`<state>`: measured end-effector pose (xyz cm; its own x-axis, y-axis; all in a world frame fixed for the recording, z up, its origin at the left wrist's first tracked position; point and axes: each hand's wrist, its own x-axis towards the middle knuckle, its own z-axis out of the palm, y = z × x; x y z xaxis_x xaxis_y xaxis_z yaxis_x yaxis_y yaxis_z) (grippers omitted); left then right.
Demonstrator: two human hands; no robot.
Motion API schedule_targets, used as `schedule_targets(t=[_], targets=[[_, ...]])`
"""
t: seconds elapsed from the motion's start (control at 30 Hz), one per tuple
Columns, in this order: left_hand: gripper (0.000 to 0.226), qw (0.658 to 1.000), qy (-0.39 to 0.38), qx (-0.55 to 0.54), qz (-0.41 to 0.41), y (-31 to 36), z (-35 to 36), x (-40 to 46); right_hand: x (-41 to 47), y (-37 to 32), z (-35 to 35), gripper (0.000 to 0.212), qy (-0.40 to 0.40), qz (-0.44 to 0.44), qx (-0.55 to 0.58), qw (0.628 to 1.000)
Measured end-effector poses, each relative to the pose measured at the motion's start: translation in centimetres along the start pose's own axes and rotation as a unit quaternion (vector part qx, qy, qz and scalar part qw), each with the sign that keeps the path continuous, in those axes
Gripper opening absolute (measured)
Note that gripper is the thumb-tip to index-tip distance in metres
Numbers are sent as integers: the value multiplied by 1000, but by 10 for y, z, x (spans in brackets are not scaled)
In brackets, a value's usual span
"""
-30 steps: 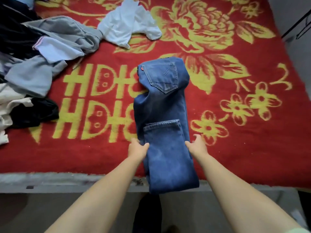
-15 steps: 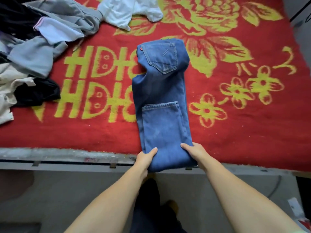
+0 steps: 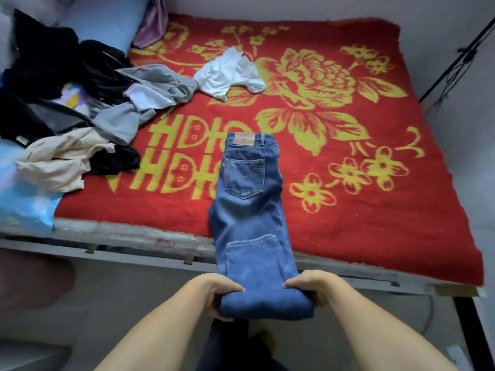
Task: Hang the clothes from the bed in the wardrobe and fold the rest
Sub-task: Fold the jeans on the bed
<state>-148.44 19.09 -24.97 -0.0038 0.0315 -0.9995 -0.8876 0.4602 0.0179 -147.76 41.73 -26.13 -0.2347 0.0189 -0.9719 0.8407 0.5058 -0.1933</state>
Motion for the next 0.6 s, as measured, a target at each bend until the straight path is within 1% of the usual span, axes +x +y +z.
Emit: schedule_targets(t=[0.07, 0.13, 0.2, 0.3, 0.33, 0.37, 0.43, 0.5, 0.53, 0.6], targets=[[24, 1000, 1, -3, -9, -7, 2, -3, 1, 9, 5, 53, -10, 16, 3, 1000], [19, 1000, 11, -2, 13, -4, 0, -5, 1, 6, 5, 44, -13, 13, 17, 1000], [14, 999, 30, -13, 44, 7, -7, -9, 2, -6, 0, 34, 5, -6, 42, 999], [23, 992, 34, -98, 78, 38, -21, -14, 5, -32, -16, 22, 19, -35, 67, 997], [27, 988, 32, -128, 74, 50, -28, -15, 7, -42, -23, 18, 18, -27, 79, 996], [29, 983, 23, -168, 70, 61, -37, -16, 7, -51, -30, 20, 18, -13, 105, 994], [33, 964, -9, -248, 99, 88, -59, -10, 14, -74, -46, 27, 10, 6, 214, 977], [41, 936, -30, -317, 152, 111, -80, 0, 21, -97, -58, 32, -1, -25, 344, 939], [42, 925, -37, -334, 174, 123, -90, 4, 29, -110, -66, 34, 0, -52, 380, 923], [45, 913, -42, -355, 197, 154, -106, 14, 48, -139, -82, 38, 10, -94, 399, 912]])
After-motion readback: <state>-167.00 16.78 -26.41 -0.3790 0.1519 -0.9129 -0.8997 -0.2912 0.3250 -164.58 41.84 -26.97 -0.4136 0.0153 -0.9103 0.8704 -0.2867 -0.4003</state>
